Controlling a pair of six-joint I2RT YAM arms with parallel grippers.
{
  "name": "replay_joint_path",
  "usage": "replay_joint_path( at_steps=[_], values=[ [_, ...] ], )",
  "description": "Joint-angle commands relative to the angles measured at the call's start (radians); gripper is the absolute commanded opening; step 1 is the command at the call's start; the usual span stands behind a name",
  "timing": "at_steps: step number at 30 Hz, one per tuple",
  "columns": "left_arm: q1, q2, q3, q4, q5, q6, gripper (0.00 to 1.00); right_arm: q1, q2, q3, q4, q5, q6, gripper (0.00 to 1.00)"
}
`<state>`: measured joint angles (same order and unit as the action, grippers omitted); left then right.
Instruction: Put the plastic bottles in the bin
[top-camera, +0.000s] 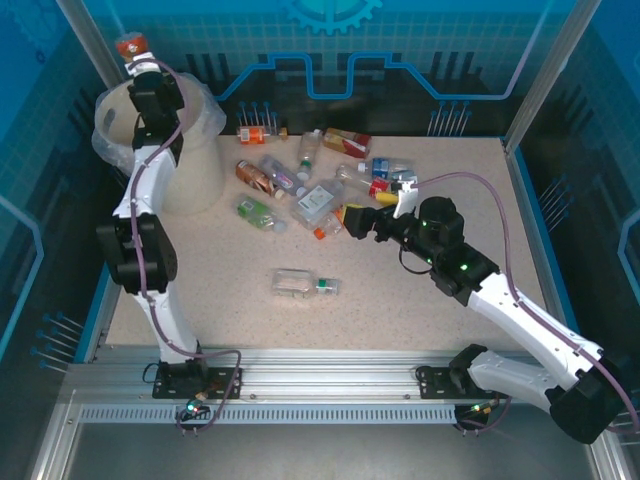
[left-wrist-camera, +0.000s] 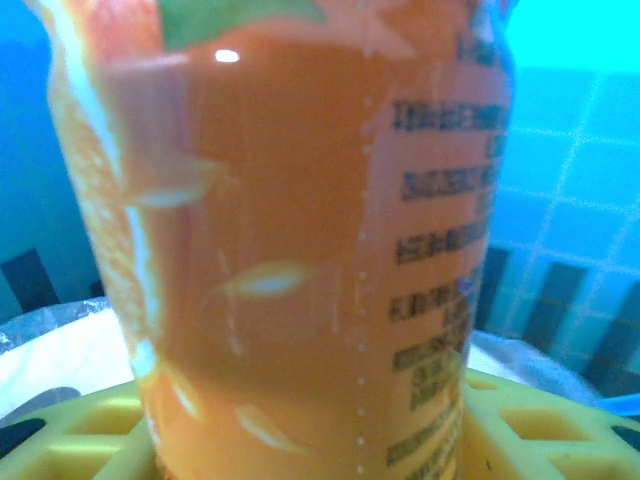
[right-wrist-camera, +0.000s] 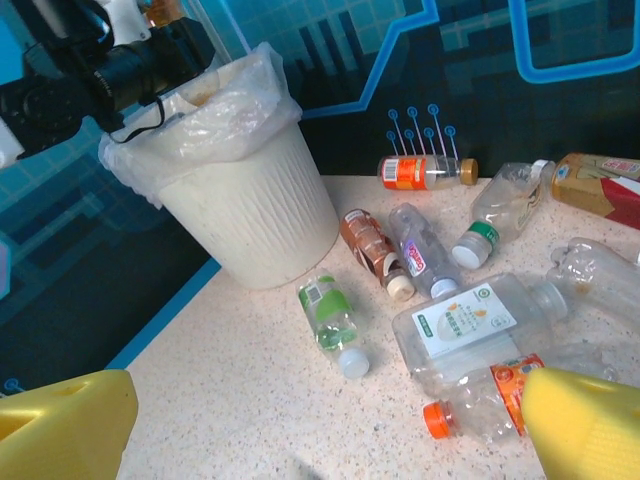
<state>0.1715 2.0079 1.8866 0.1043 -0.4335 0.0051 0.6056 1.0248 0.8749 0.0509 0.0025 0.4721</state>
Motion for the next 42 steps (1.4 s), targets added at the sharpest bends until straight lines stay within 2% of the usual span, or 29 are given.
replay_joint_path(
  at_steps=[1,6,10,14,17,24,28,30,35,40,42],
  values=[
    [0.022,0.045,0.071,-0.077,-0.006,-0.044,0.56,-0.006,-0.029,0.034,-0.040,-0.033,-0.025,1.00],
    [0.054,0.123,0.122,-0.174,-0.027,-0.084,0.57,-0.006,-0.044,0.016,-0.013,-0.043,-0.024,1.00],
    [0.054,0.156,0.133,-0.214,-0.065,-0.109,0.63,-0.006,-0.057,0.010,0.002,-0.021,-0.021,1.00],
    [0.052,0.146,0.123,-0.222,-0.034,-0.146,0.71,-0.007,-0.054,-0.016,-0.003,-0.015,-0.016,1.00],
    [0.050,0.134,0.123,-0.244,-0.020,-0.175,0.80,-0.006,-0.045,-0.022,-0.002,-0.004,-0.006,1.00],
    [0.039,0.070,0.122,-0.296,0.016,-0.224,0.90,-0.007,-0.021,-0.029,-0.019,0.029,0.012,1.00],
    [0.025,-0.029,0.074,-0.314,0.020,-0.282,0.95,-0.006,-0.005,-0.049,-0.020,0.053,0.028,1.00],
    [0.012,-0.102,0.006,-0.279,0.024,-0.310,0.99,-0.007,0.003,-0.054,-0.025,0.060,0.032,1.00],
    [-0.034,-0.304,-0.198,-0.187,0.039,-0.399,0.99,-0.008,0.026,-0.056,-0.056,0.076,0.036,1.00],
    [-0.101,-0.543,-0.472,-0.128,0.040,-0.602,0.99,-0.010,0.040,-0.078,-0.055,0.140,0.080,1.00],
    [-0.149,-0.622,-0.551,-0.164,0.007,-0.675,0.99,-0.016,0.041,-0.089,-0.054,0.172,0.102,1.00]
  ],
)
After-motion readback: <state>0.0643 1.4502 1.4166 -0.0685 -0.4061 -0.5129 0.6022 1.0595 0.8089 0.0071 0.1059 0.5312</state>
